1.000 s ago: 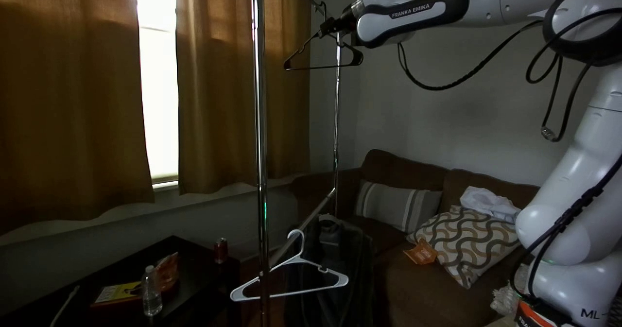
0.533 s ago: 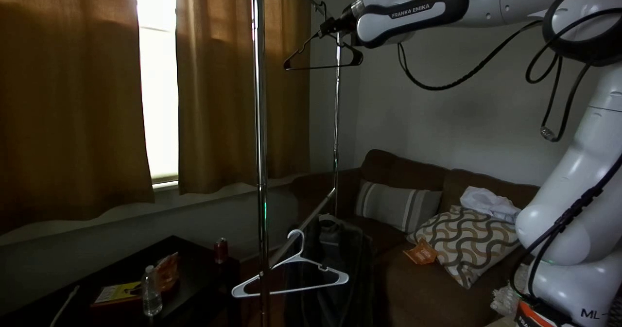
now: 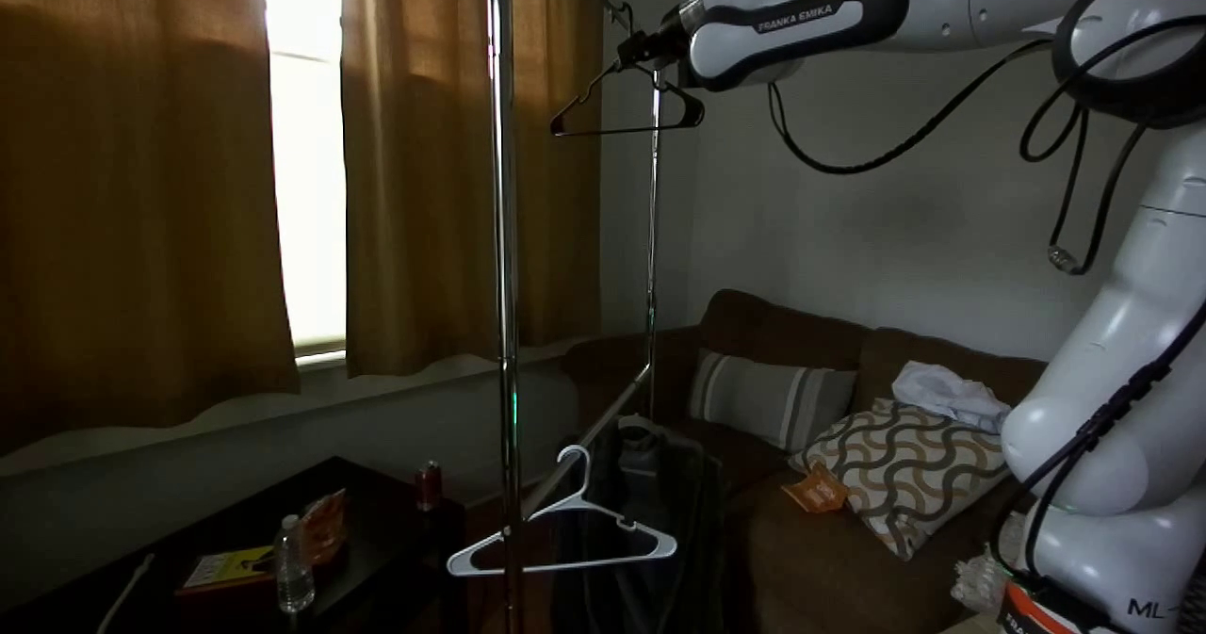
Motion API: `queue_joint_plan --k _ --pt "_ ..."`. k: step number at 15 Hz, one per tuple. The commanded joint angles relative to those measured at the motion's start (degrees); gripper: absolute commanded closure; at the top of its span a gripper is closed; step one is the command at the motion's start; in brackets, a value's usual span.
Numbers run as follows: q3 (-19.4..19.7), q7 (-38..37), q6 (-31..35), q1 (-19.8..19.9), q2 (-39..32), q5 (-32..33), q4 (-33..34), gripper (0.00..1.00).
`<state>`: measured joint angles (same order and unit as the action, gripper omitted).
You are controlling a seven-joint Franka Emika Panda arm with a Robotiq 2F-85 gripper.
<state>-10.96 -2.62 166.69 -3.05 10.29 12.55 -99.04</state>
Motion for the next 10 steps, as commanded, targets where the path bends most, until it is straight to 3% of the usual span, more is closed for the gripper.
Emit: queue_joint_plan --k 1,2,3,5,10 --pt "0.81 3.03 0.95 -2.28 -1.08 -2.48 1.06 0.0" --pt "0.82 2.95 1.48 -2.28 -1.1 -2.5 0.84 0.06" --pt "0.81 2.68 2.35 -2.21 -1.15 -2.53 0.66 0.27" --pt "0.87 2.22 3.45 -1.8 -1.41 -2.14 0.67 0.31" --pt "0.79 1.86 6.92 -1.36 -3.0 -1.79 1.1 0.69"
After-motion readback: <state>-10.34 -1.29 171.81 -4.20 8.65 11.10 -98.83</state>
